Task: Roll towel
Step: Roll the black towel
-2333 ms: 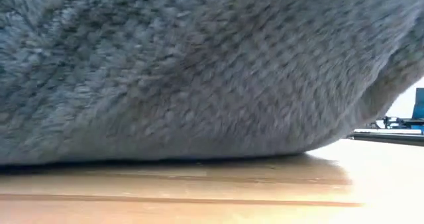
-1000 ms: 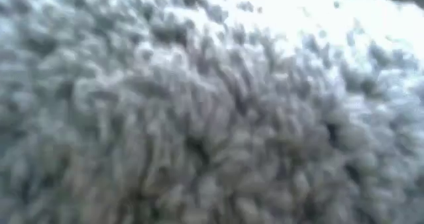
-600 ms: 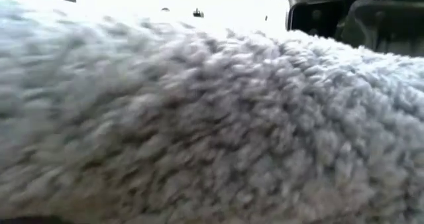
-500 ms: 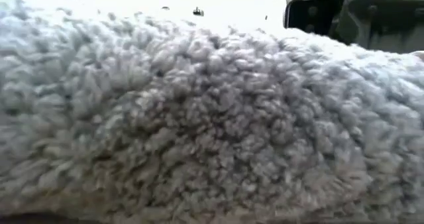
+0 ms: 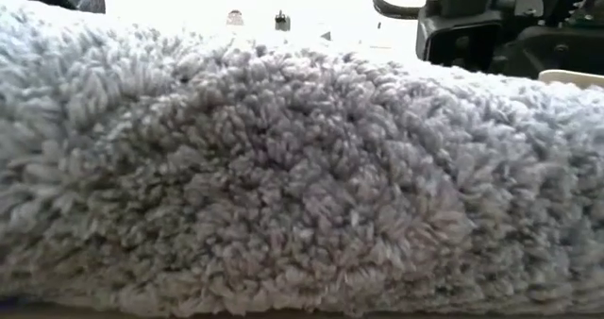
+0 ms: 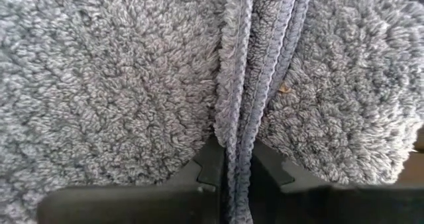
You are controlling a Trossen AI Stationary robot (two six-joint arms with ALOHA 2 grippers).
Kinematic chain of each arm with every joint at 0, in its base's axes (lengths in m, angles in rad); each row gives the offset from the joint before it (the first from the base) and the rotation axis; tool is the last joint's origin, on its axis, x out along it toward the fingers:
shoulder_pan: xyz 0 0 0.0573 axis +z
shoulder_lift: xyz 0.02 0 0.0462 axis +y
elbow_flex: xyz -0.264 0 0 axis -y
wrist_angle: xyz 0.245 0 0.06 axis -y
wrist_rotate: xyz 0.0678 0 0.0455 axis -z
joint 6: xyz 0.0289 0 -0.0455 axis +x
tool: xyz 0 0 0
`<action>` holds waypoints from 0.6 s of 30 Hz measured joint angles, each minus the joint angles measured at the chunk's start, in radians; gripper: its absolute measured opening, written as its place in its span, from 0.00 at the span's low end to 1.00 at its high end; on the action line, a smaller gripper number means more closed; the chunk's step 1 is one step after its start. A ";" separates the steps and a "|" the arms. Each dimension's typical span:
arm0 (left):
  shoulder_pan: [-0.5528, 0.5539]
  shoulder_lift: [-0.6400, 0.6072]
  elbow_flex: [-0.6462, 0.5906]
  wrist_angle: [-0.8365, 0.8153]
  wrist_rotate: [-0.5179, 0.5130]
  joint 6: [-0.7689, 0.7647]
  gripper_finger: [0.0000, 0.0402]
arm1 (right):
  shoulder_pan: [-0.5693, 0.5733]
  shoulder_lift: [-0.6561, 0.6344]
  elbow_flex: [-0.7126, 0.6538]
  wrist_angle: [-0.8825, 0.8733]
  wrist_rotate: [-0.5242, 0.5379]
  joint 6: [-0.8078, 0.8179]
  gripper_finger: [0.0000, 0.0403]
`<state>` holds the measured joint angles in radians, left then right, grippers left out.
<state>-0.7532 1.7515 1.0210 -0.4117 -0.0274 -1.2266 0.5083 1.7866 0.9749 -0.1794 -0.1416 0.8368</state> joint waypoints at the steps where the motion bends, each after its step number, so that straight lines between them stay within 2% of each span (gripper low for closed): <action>1: 0.001 0.000 0.000 0.000 -0.001 0.000 0.07 | 0.000 0.000 0.000 0.000 0.002 0.000 0.11; 9: 0.006 -0.009 0.000 0.033 0.013 0.021 0.07 | -0.007 -0.007 0.000 0.003 0.003 0.027 0.17; 14: 0.020 -0.019 0.000 0.088 0.087 0.041 0.08 | -0.011 -0.036 0.000 0.004 -0.012 0.030 0.27; 18: 0.022 -0.019 0.001 0.091 0.105 0.043 0.15 | -0.018 -0.068 0.000 0.005 -0.012 0.025 0.38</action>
<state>-0.7316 1.7325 1.0218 -0.3210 0.0780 -1.1832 0.4901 1.7190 0.9749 -0.1741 -0.1532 0.8618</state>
